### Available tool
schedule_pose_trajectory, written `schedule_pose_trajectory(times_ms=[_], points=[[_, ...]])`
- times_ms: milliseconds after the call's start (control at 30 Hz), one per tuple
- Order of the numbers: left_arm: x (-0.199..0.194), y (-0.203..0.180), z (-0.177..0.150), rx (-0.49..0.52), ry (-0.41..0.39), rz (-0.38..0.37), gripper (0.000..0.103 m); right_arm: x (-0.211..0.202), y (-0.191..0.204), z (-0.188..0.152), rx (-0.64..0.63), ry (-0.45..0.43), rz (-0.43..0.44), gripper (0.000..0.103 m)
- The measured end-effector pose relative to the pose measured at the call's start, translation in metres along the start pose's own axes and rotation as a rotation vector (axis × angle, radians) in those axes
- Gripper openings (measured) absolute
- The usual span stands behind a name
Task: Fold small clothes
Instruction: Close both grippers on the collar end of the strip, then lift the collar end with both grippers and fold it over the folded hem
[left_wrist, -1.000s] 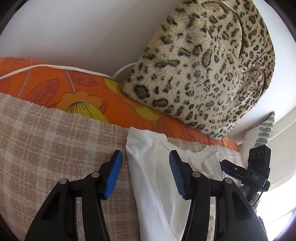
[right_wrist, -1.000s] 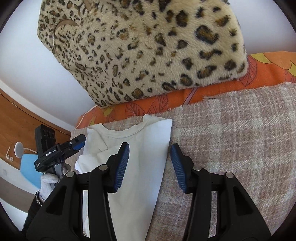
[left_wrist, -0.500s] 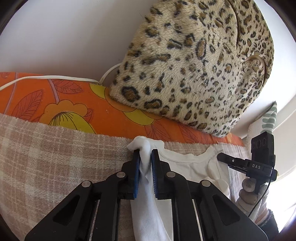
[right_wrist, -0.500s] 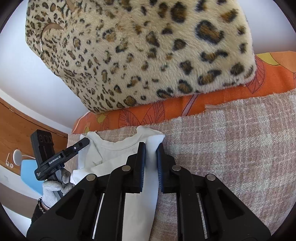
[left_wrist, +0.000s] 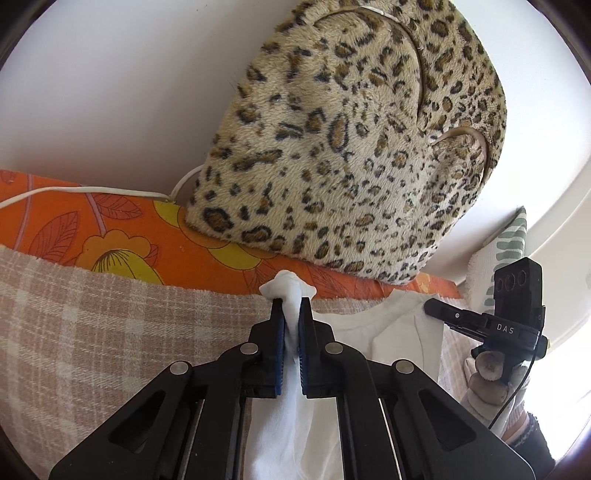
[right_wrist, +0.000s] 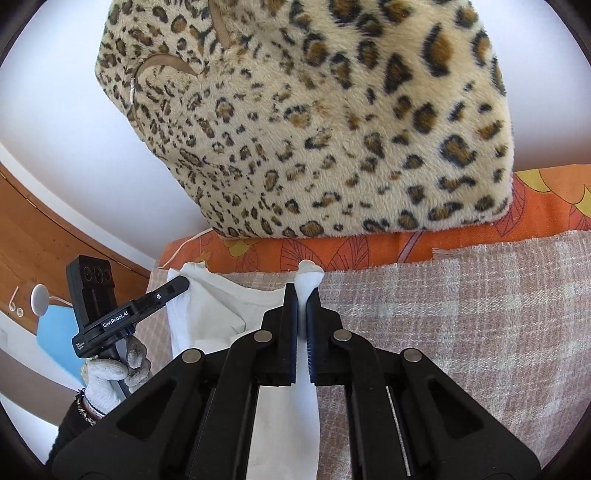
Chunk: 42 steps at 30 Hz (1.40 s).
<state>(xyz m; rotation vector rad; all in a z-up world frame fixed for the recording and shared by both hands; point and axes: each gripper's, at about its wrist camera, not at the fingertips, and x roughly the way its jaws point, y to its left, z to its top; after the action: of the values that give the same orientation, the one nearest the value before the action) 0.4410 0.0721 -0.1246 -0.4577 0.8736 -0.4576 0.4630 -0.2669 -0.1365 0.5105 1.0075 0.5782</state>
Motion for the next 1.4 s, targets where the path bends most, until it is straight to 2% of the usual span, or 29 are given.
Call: schedule_pose_trajectory(times_ms=[233,500,800,1400], points=[[-0.028,-0.019,-0.005,0.02,-0.014,-0.029,0.004,-0.027,0.021,-0.007,-0.034,-0.018,0.01,0.005],[-0.069,-0.047,-0.026,0.074,-0.035,-0.038,0.004,-0.067,0.06,-0.027,-0.102,-0.04,0.007,0.005],[-0.112,-0.064,-0.06,0.084,-0.04,-0.04,0.003,-0.102,0.092,-0.069,-0.134,-0.038,-0.003,0.005],[-0.17,-0.082,-0.146,0.126,-0.01,-0.02,0.003,-0.14,0.144,-0.163,-0.237,0.001,-0.051,0.005]])
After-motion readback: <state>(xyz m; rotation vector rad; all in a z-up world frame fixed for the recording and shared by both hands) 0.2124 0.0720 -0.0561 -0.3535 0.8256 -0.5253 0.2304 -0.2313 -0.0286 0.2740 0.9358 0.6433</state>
